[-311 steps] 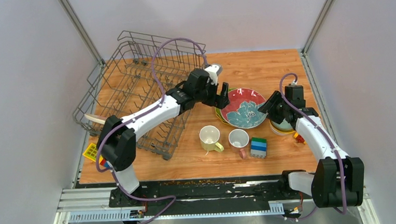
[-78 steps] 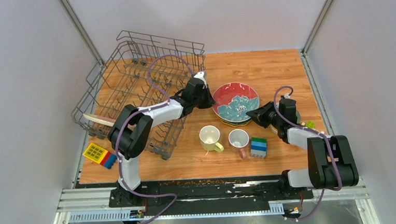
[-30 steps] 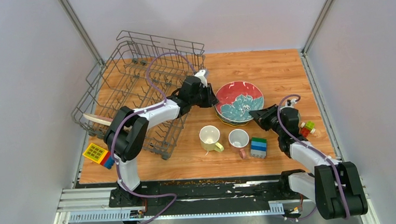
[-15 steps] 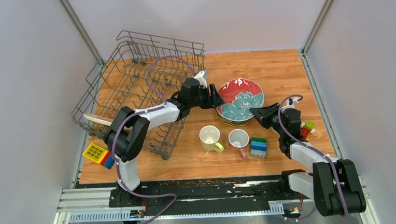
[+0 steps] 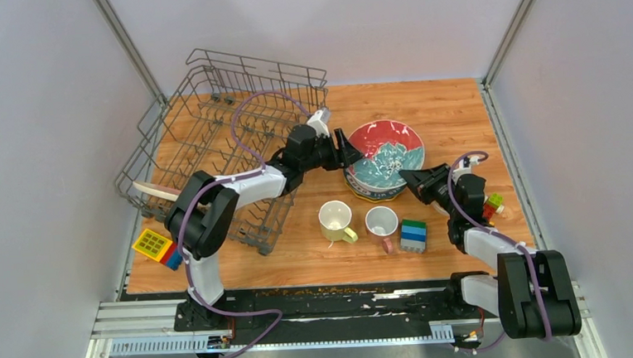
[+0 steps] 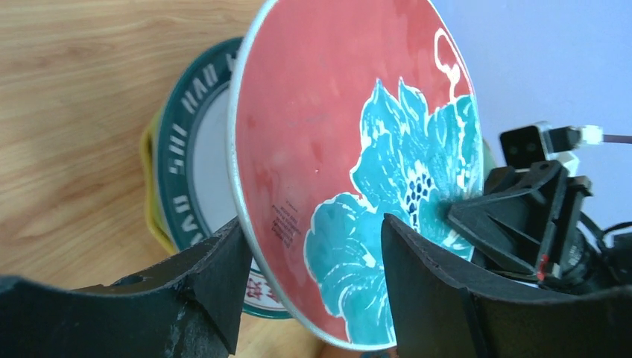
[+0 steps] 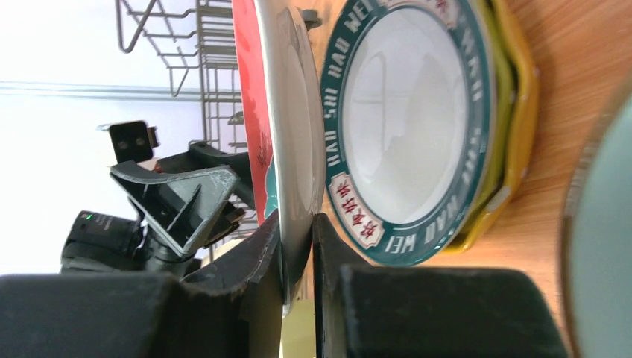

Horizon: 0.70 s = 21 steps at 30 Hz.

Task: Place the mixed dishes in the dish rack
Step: Pick up the plate at the center of the board.

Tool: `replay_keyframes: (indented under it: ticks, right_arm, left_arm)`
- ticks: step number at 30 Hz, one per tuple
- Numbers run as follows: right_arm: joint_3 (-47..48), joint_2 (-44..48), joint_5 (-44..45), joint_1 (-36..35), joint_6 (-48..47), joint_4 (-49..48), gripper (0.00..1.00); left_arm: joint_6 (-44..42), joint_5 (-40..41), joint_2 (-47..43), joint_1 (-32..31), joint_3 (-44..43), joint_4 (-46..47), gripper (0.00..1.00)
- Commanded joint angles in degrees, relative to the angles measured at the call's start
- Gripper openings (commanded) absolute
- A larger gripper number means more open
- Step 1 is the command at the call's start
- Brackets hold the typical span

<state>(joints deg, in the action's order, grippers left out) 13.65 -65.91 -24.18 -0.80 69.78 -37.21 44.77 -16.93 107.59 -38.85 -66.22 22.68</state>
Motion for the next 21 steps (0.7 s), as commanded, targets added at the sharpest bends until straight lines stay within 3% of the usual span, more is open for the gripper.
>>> replay_keyframes:
  ticks: [1,6,12,21]
  right_arm:
    - [2.24,2.58,-13.99,-2.19,4.11,-18.31,0.0]
    - [2.21,3.4,-14.05,-2.11,3.88,-17.57,0.0]
    - [2.17,5.64,-11.82,-1.54,1.69,-12.25,0.0]
    - [2.52,8.4,-11.03,-0.74,0.09,-7.97,0.0]
  left_arm:
    - [7.92,-9.64,-3.06,-4.19,0.83,11.69,0.69]
    - [12.14,-11.15,-2.05,-4.06,1.8,18.23,0.64]
    - [11.92,-10.72,-3.64,-3.85,2.4,17.35,0.57]
    - [9.6,-6.96,-8.35,-2.11,4.75,13.16,0.67]
